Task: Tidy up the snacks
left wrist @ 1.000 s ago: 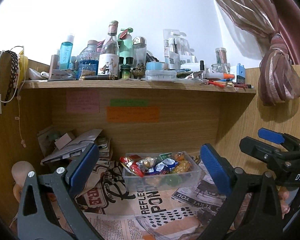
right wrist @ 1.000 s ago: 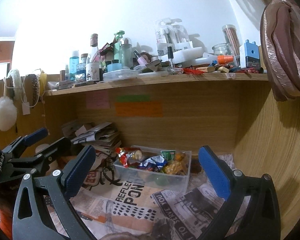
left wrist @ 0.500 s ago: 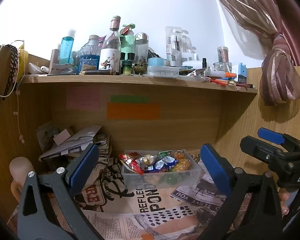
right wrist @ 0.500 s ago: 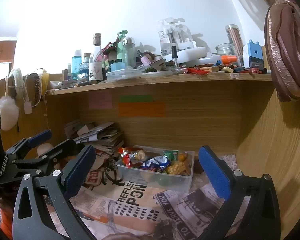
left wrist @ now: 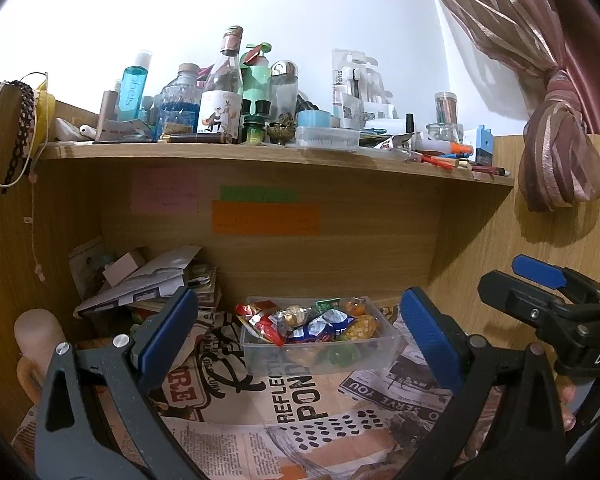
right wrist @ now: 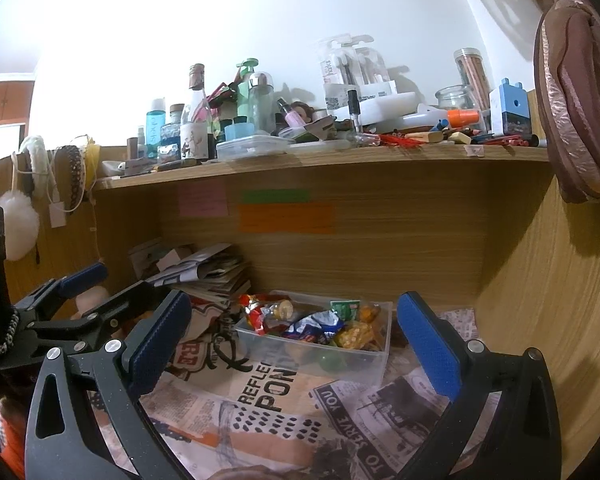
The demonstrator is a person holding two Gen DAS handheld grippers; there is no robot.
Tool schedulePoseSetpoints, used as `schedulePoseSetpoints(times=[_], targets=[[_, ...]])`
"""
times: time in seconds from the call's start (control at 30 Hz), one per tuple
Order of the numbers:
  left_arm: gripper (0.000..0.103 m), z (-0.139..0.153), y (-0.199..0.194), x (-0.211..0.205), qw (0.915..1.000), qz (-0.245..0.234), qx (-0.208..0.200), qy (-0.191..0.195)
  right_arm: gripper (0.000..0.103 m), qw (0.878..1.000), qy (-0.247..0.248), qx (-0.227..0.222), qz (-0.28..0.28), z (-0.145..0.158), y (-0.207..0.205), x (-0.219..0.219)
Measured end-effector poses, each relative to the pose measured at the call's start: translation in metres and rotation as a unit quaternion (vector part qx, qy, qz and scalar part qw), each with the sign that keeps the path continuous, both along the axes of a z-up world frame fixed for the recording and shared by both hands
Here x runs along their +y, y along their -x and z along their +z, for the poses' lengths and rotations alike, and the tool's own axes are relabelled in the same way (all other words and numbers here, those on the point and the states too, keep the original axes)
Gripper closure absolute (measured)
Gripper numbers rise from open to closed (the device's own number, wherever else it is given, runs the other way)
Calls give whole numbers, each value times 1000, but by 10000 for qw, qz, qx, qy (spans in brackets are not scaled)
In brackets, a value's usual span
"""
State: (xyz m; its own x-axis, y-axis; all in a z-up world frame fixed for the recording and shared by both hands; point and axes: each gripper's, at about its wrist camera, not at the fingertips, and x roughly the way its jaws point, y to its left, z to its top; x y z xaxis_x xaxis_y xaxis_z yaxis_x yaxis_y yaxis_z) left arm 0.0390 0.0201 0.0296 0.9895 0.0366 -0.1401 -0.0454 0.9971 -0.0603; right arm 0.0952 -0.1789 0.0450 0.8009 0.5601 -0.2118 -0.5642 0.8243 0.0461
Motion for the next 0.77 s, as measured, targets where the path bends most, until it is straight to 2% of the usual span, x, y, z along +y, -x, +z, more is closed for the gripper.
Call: schedulePoseSetpoints(times=[0.77], targets=[[0, -1, 2, -1, 10000, -62, -7, -17, 0, 10000, -17, 10, 29, -1, 2, 3]])
